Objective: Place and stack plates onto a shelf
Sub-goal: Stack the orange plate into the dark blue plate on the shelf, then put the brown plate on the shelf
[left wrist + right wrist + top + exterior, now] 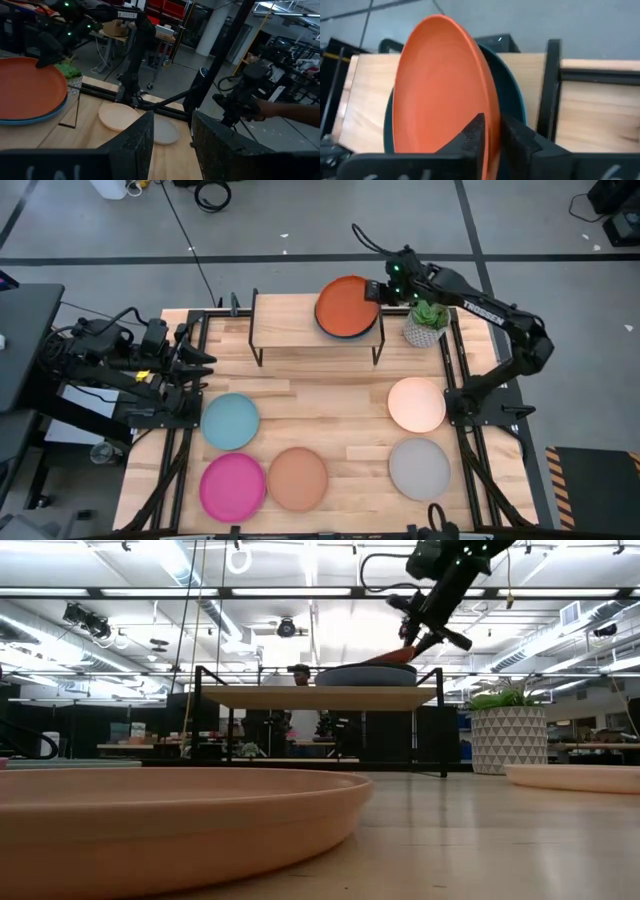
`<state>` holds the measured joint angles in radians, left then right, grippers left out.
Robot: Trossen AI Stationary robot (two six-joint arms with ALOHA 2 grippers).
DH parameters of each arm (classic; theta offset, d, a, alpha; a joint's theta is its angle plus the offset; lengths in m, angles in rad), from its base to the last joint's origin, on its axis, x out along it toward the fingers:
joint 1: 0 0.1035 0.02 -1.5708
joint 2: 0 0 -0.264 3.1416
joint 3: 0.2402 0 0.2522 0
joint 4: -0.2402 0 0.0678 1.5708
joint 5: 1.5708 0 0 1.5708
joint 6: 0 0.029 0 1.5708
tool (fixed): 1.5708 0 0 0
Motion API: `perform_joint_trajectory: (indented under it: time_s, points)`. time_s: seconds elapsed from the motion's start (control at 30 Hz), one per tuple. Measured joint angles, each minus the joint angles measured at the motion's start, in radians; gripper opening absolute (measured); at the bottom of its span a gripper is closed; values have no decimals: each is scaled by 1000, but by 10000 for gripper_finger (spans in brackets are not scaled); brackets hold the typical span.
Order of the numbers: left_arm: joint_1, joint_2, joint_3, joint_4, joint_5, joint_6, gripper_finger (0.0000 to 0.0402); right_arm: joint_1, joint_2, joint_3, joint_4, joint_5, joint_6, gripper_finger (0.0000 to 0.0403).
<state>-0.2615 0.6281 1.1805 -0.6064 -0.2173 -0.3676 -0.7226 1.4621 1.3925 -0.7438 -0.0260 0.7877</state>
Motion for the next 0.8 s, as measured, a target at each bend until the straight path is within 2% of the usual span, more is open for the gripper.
perform_joint_trajectory:
  time_s: [0.17,0.33,0.5,0.63,0.8]
  points:
    - [0,0,0,-27,0,-13,141,-27,36,45,-79,-72,-29,104]
    - [0,0,0,-58,0,-33,141,-34,41,119,-274,-23,-105,110]
    - [0,0,0,-84,0,-36,141,-27,3,197,-328,0,-144,110]
    - [0,0,0,-233,2,-79,141,38,-29,269,-343,33,-188,110]
    - [0,17,-34,-448,38,-179,141,201,-46,293,-376,118,-237,110]
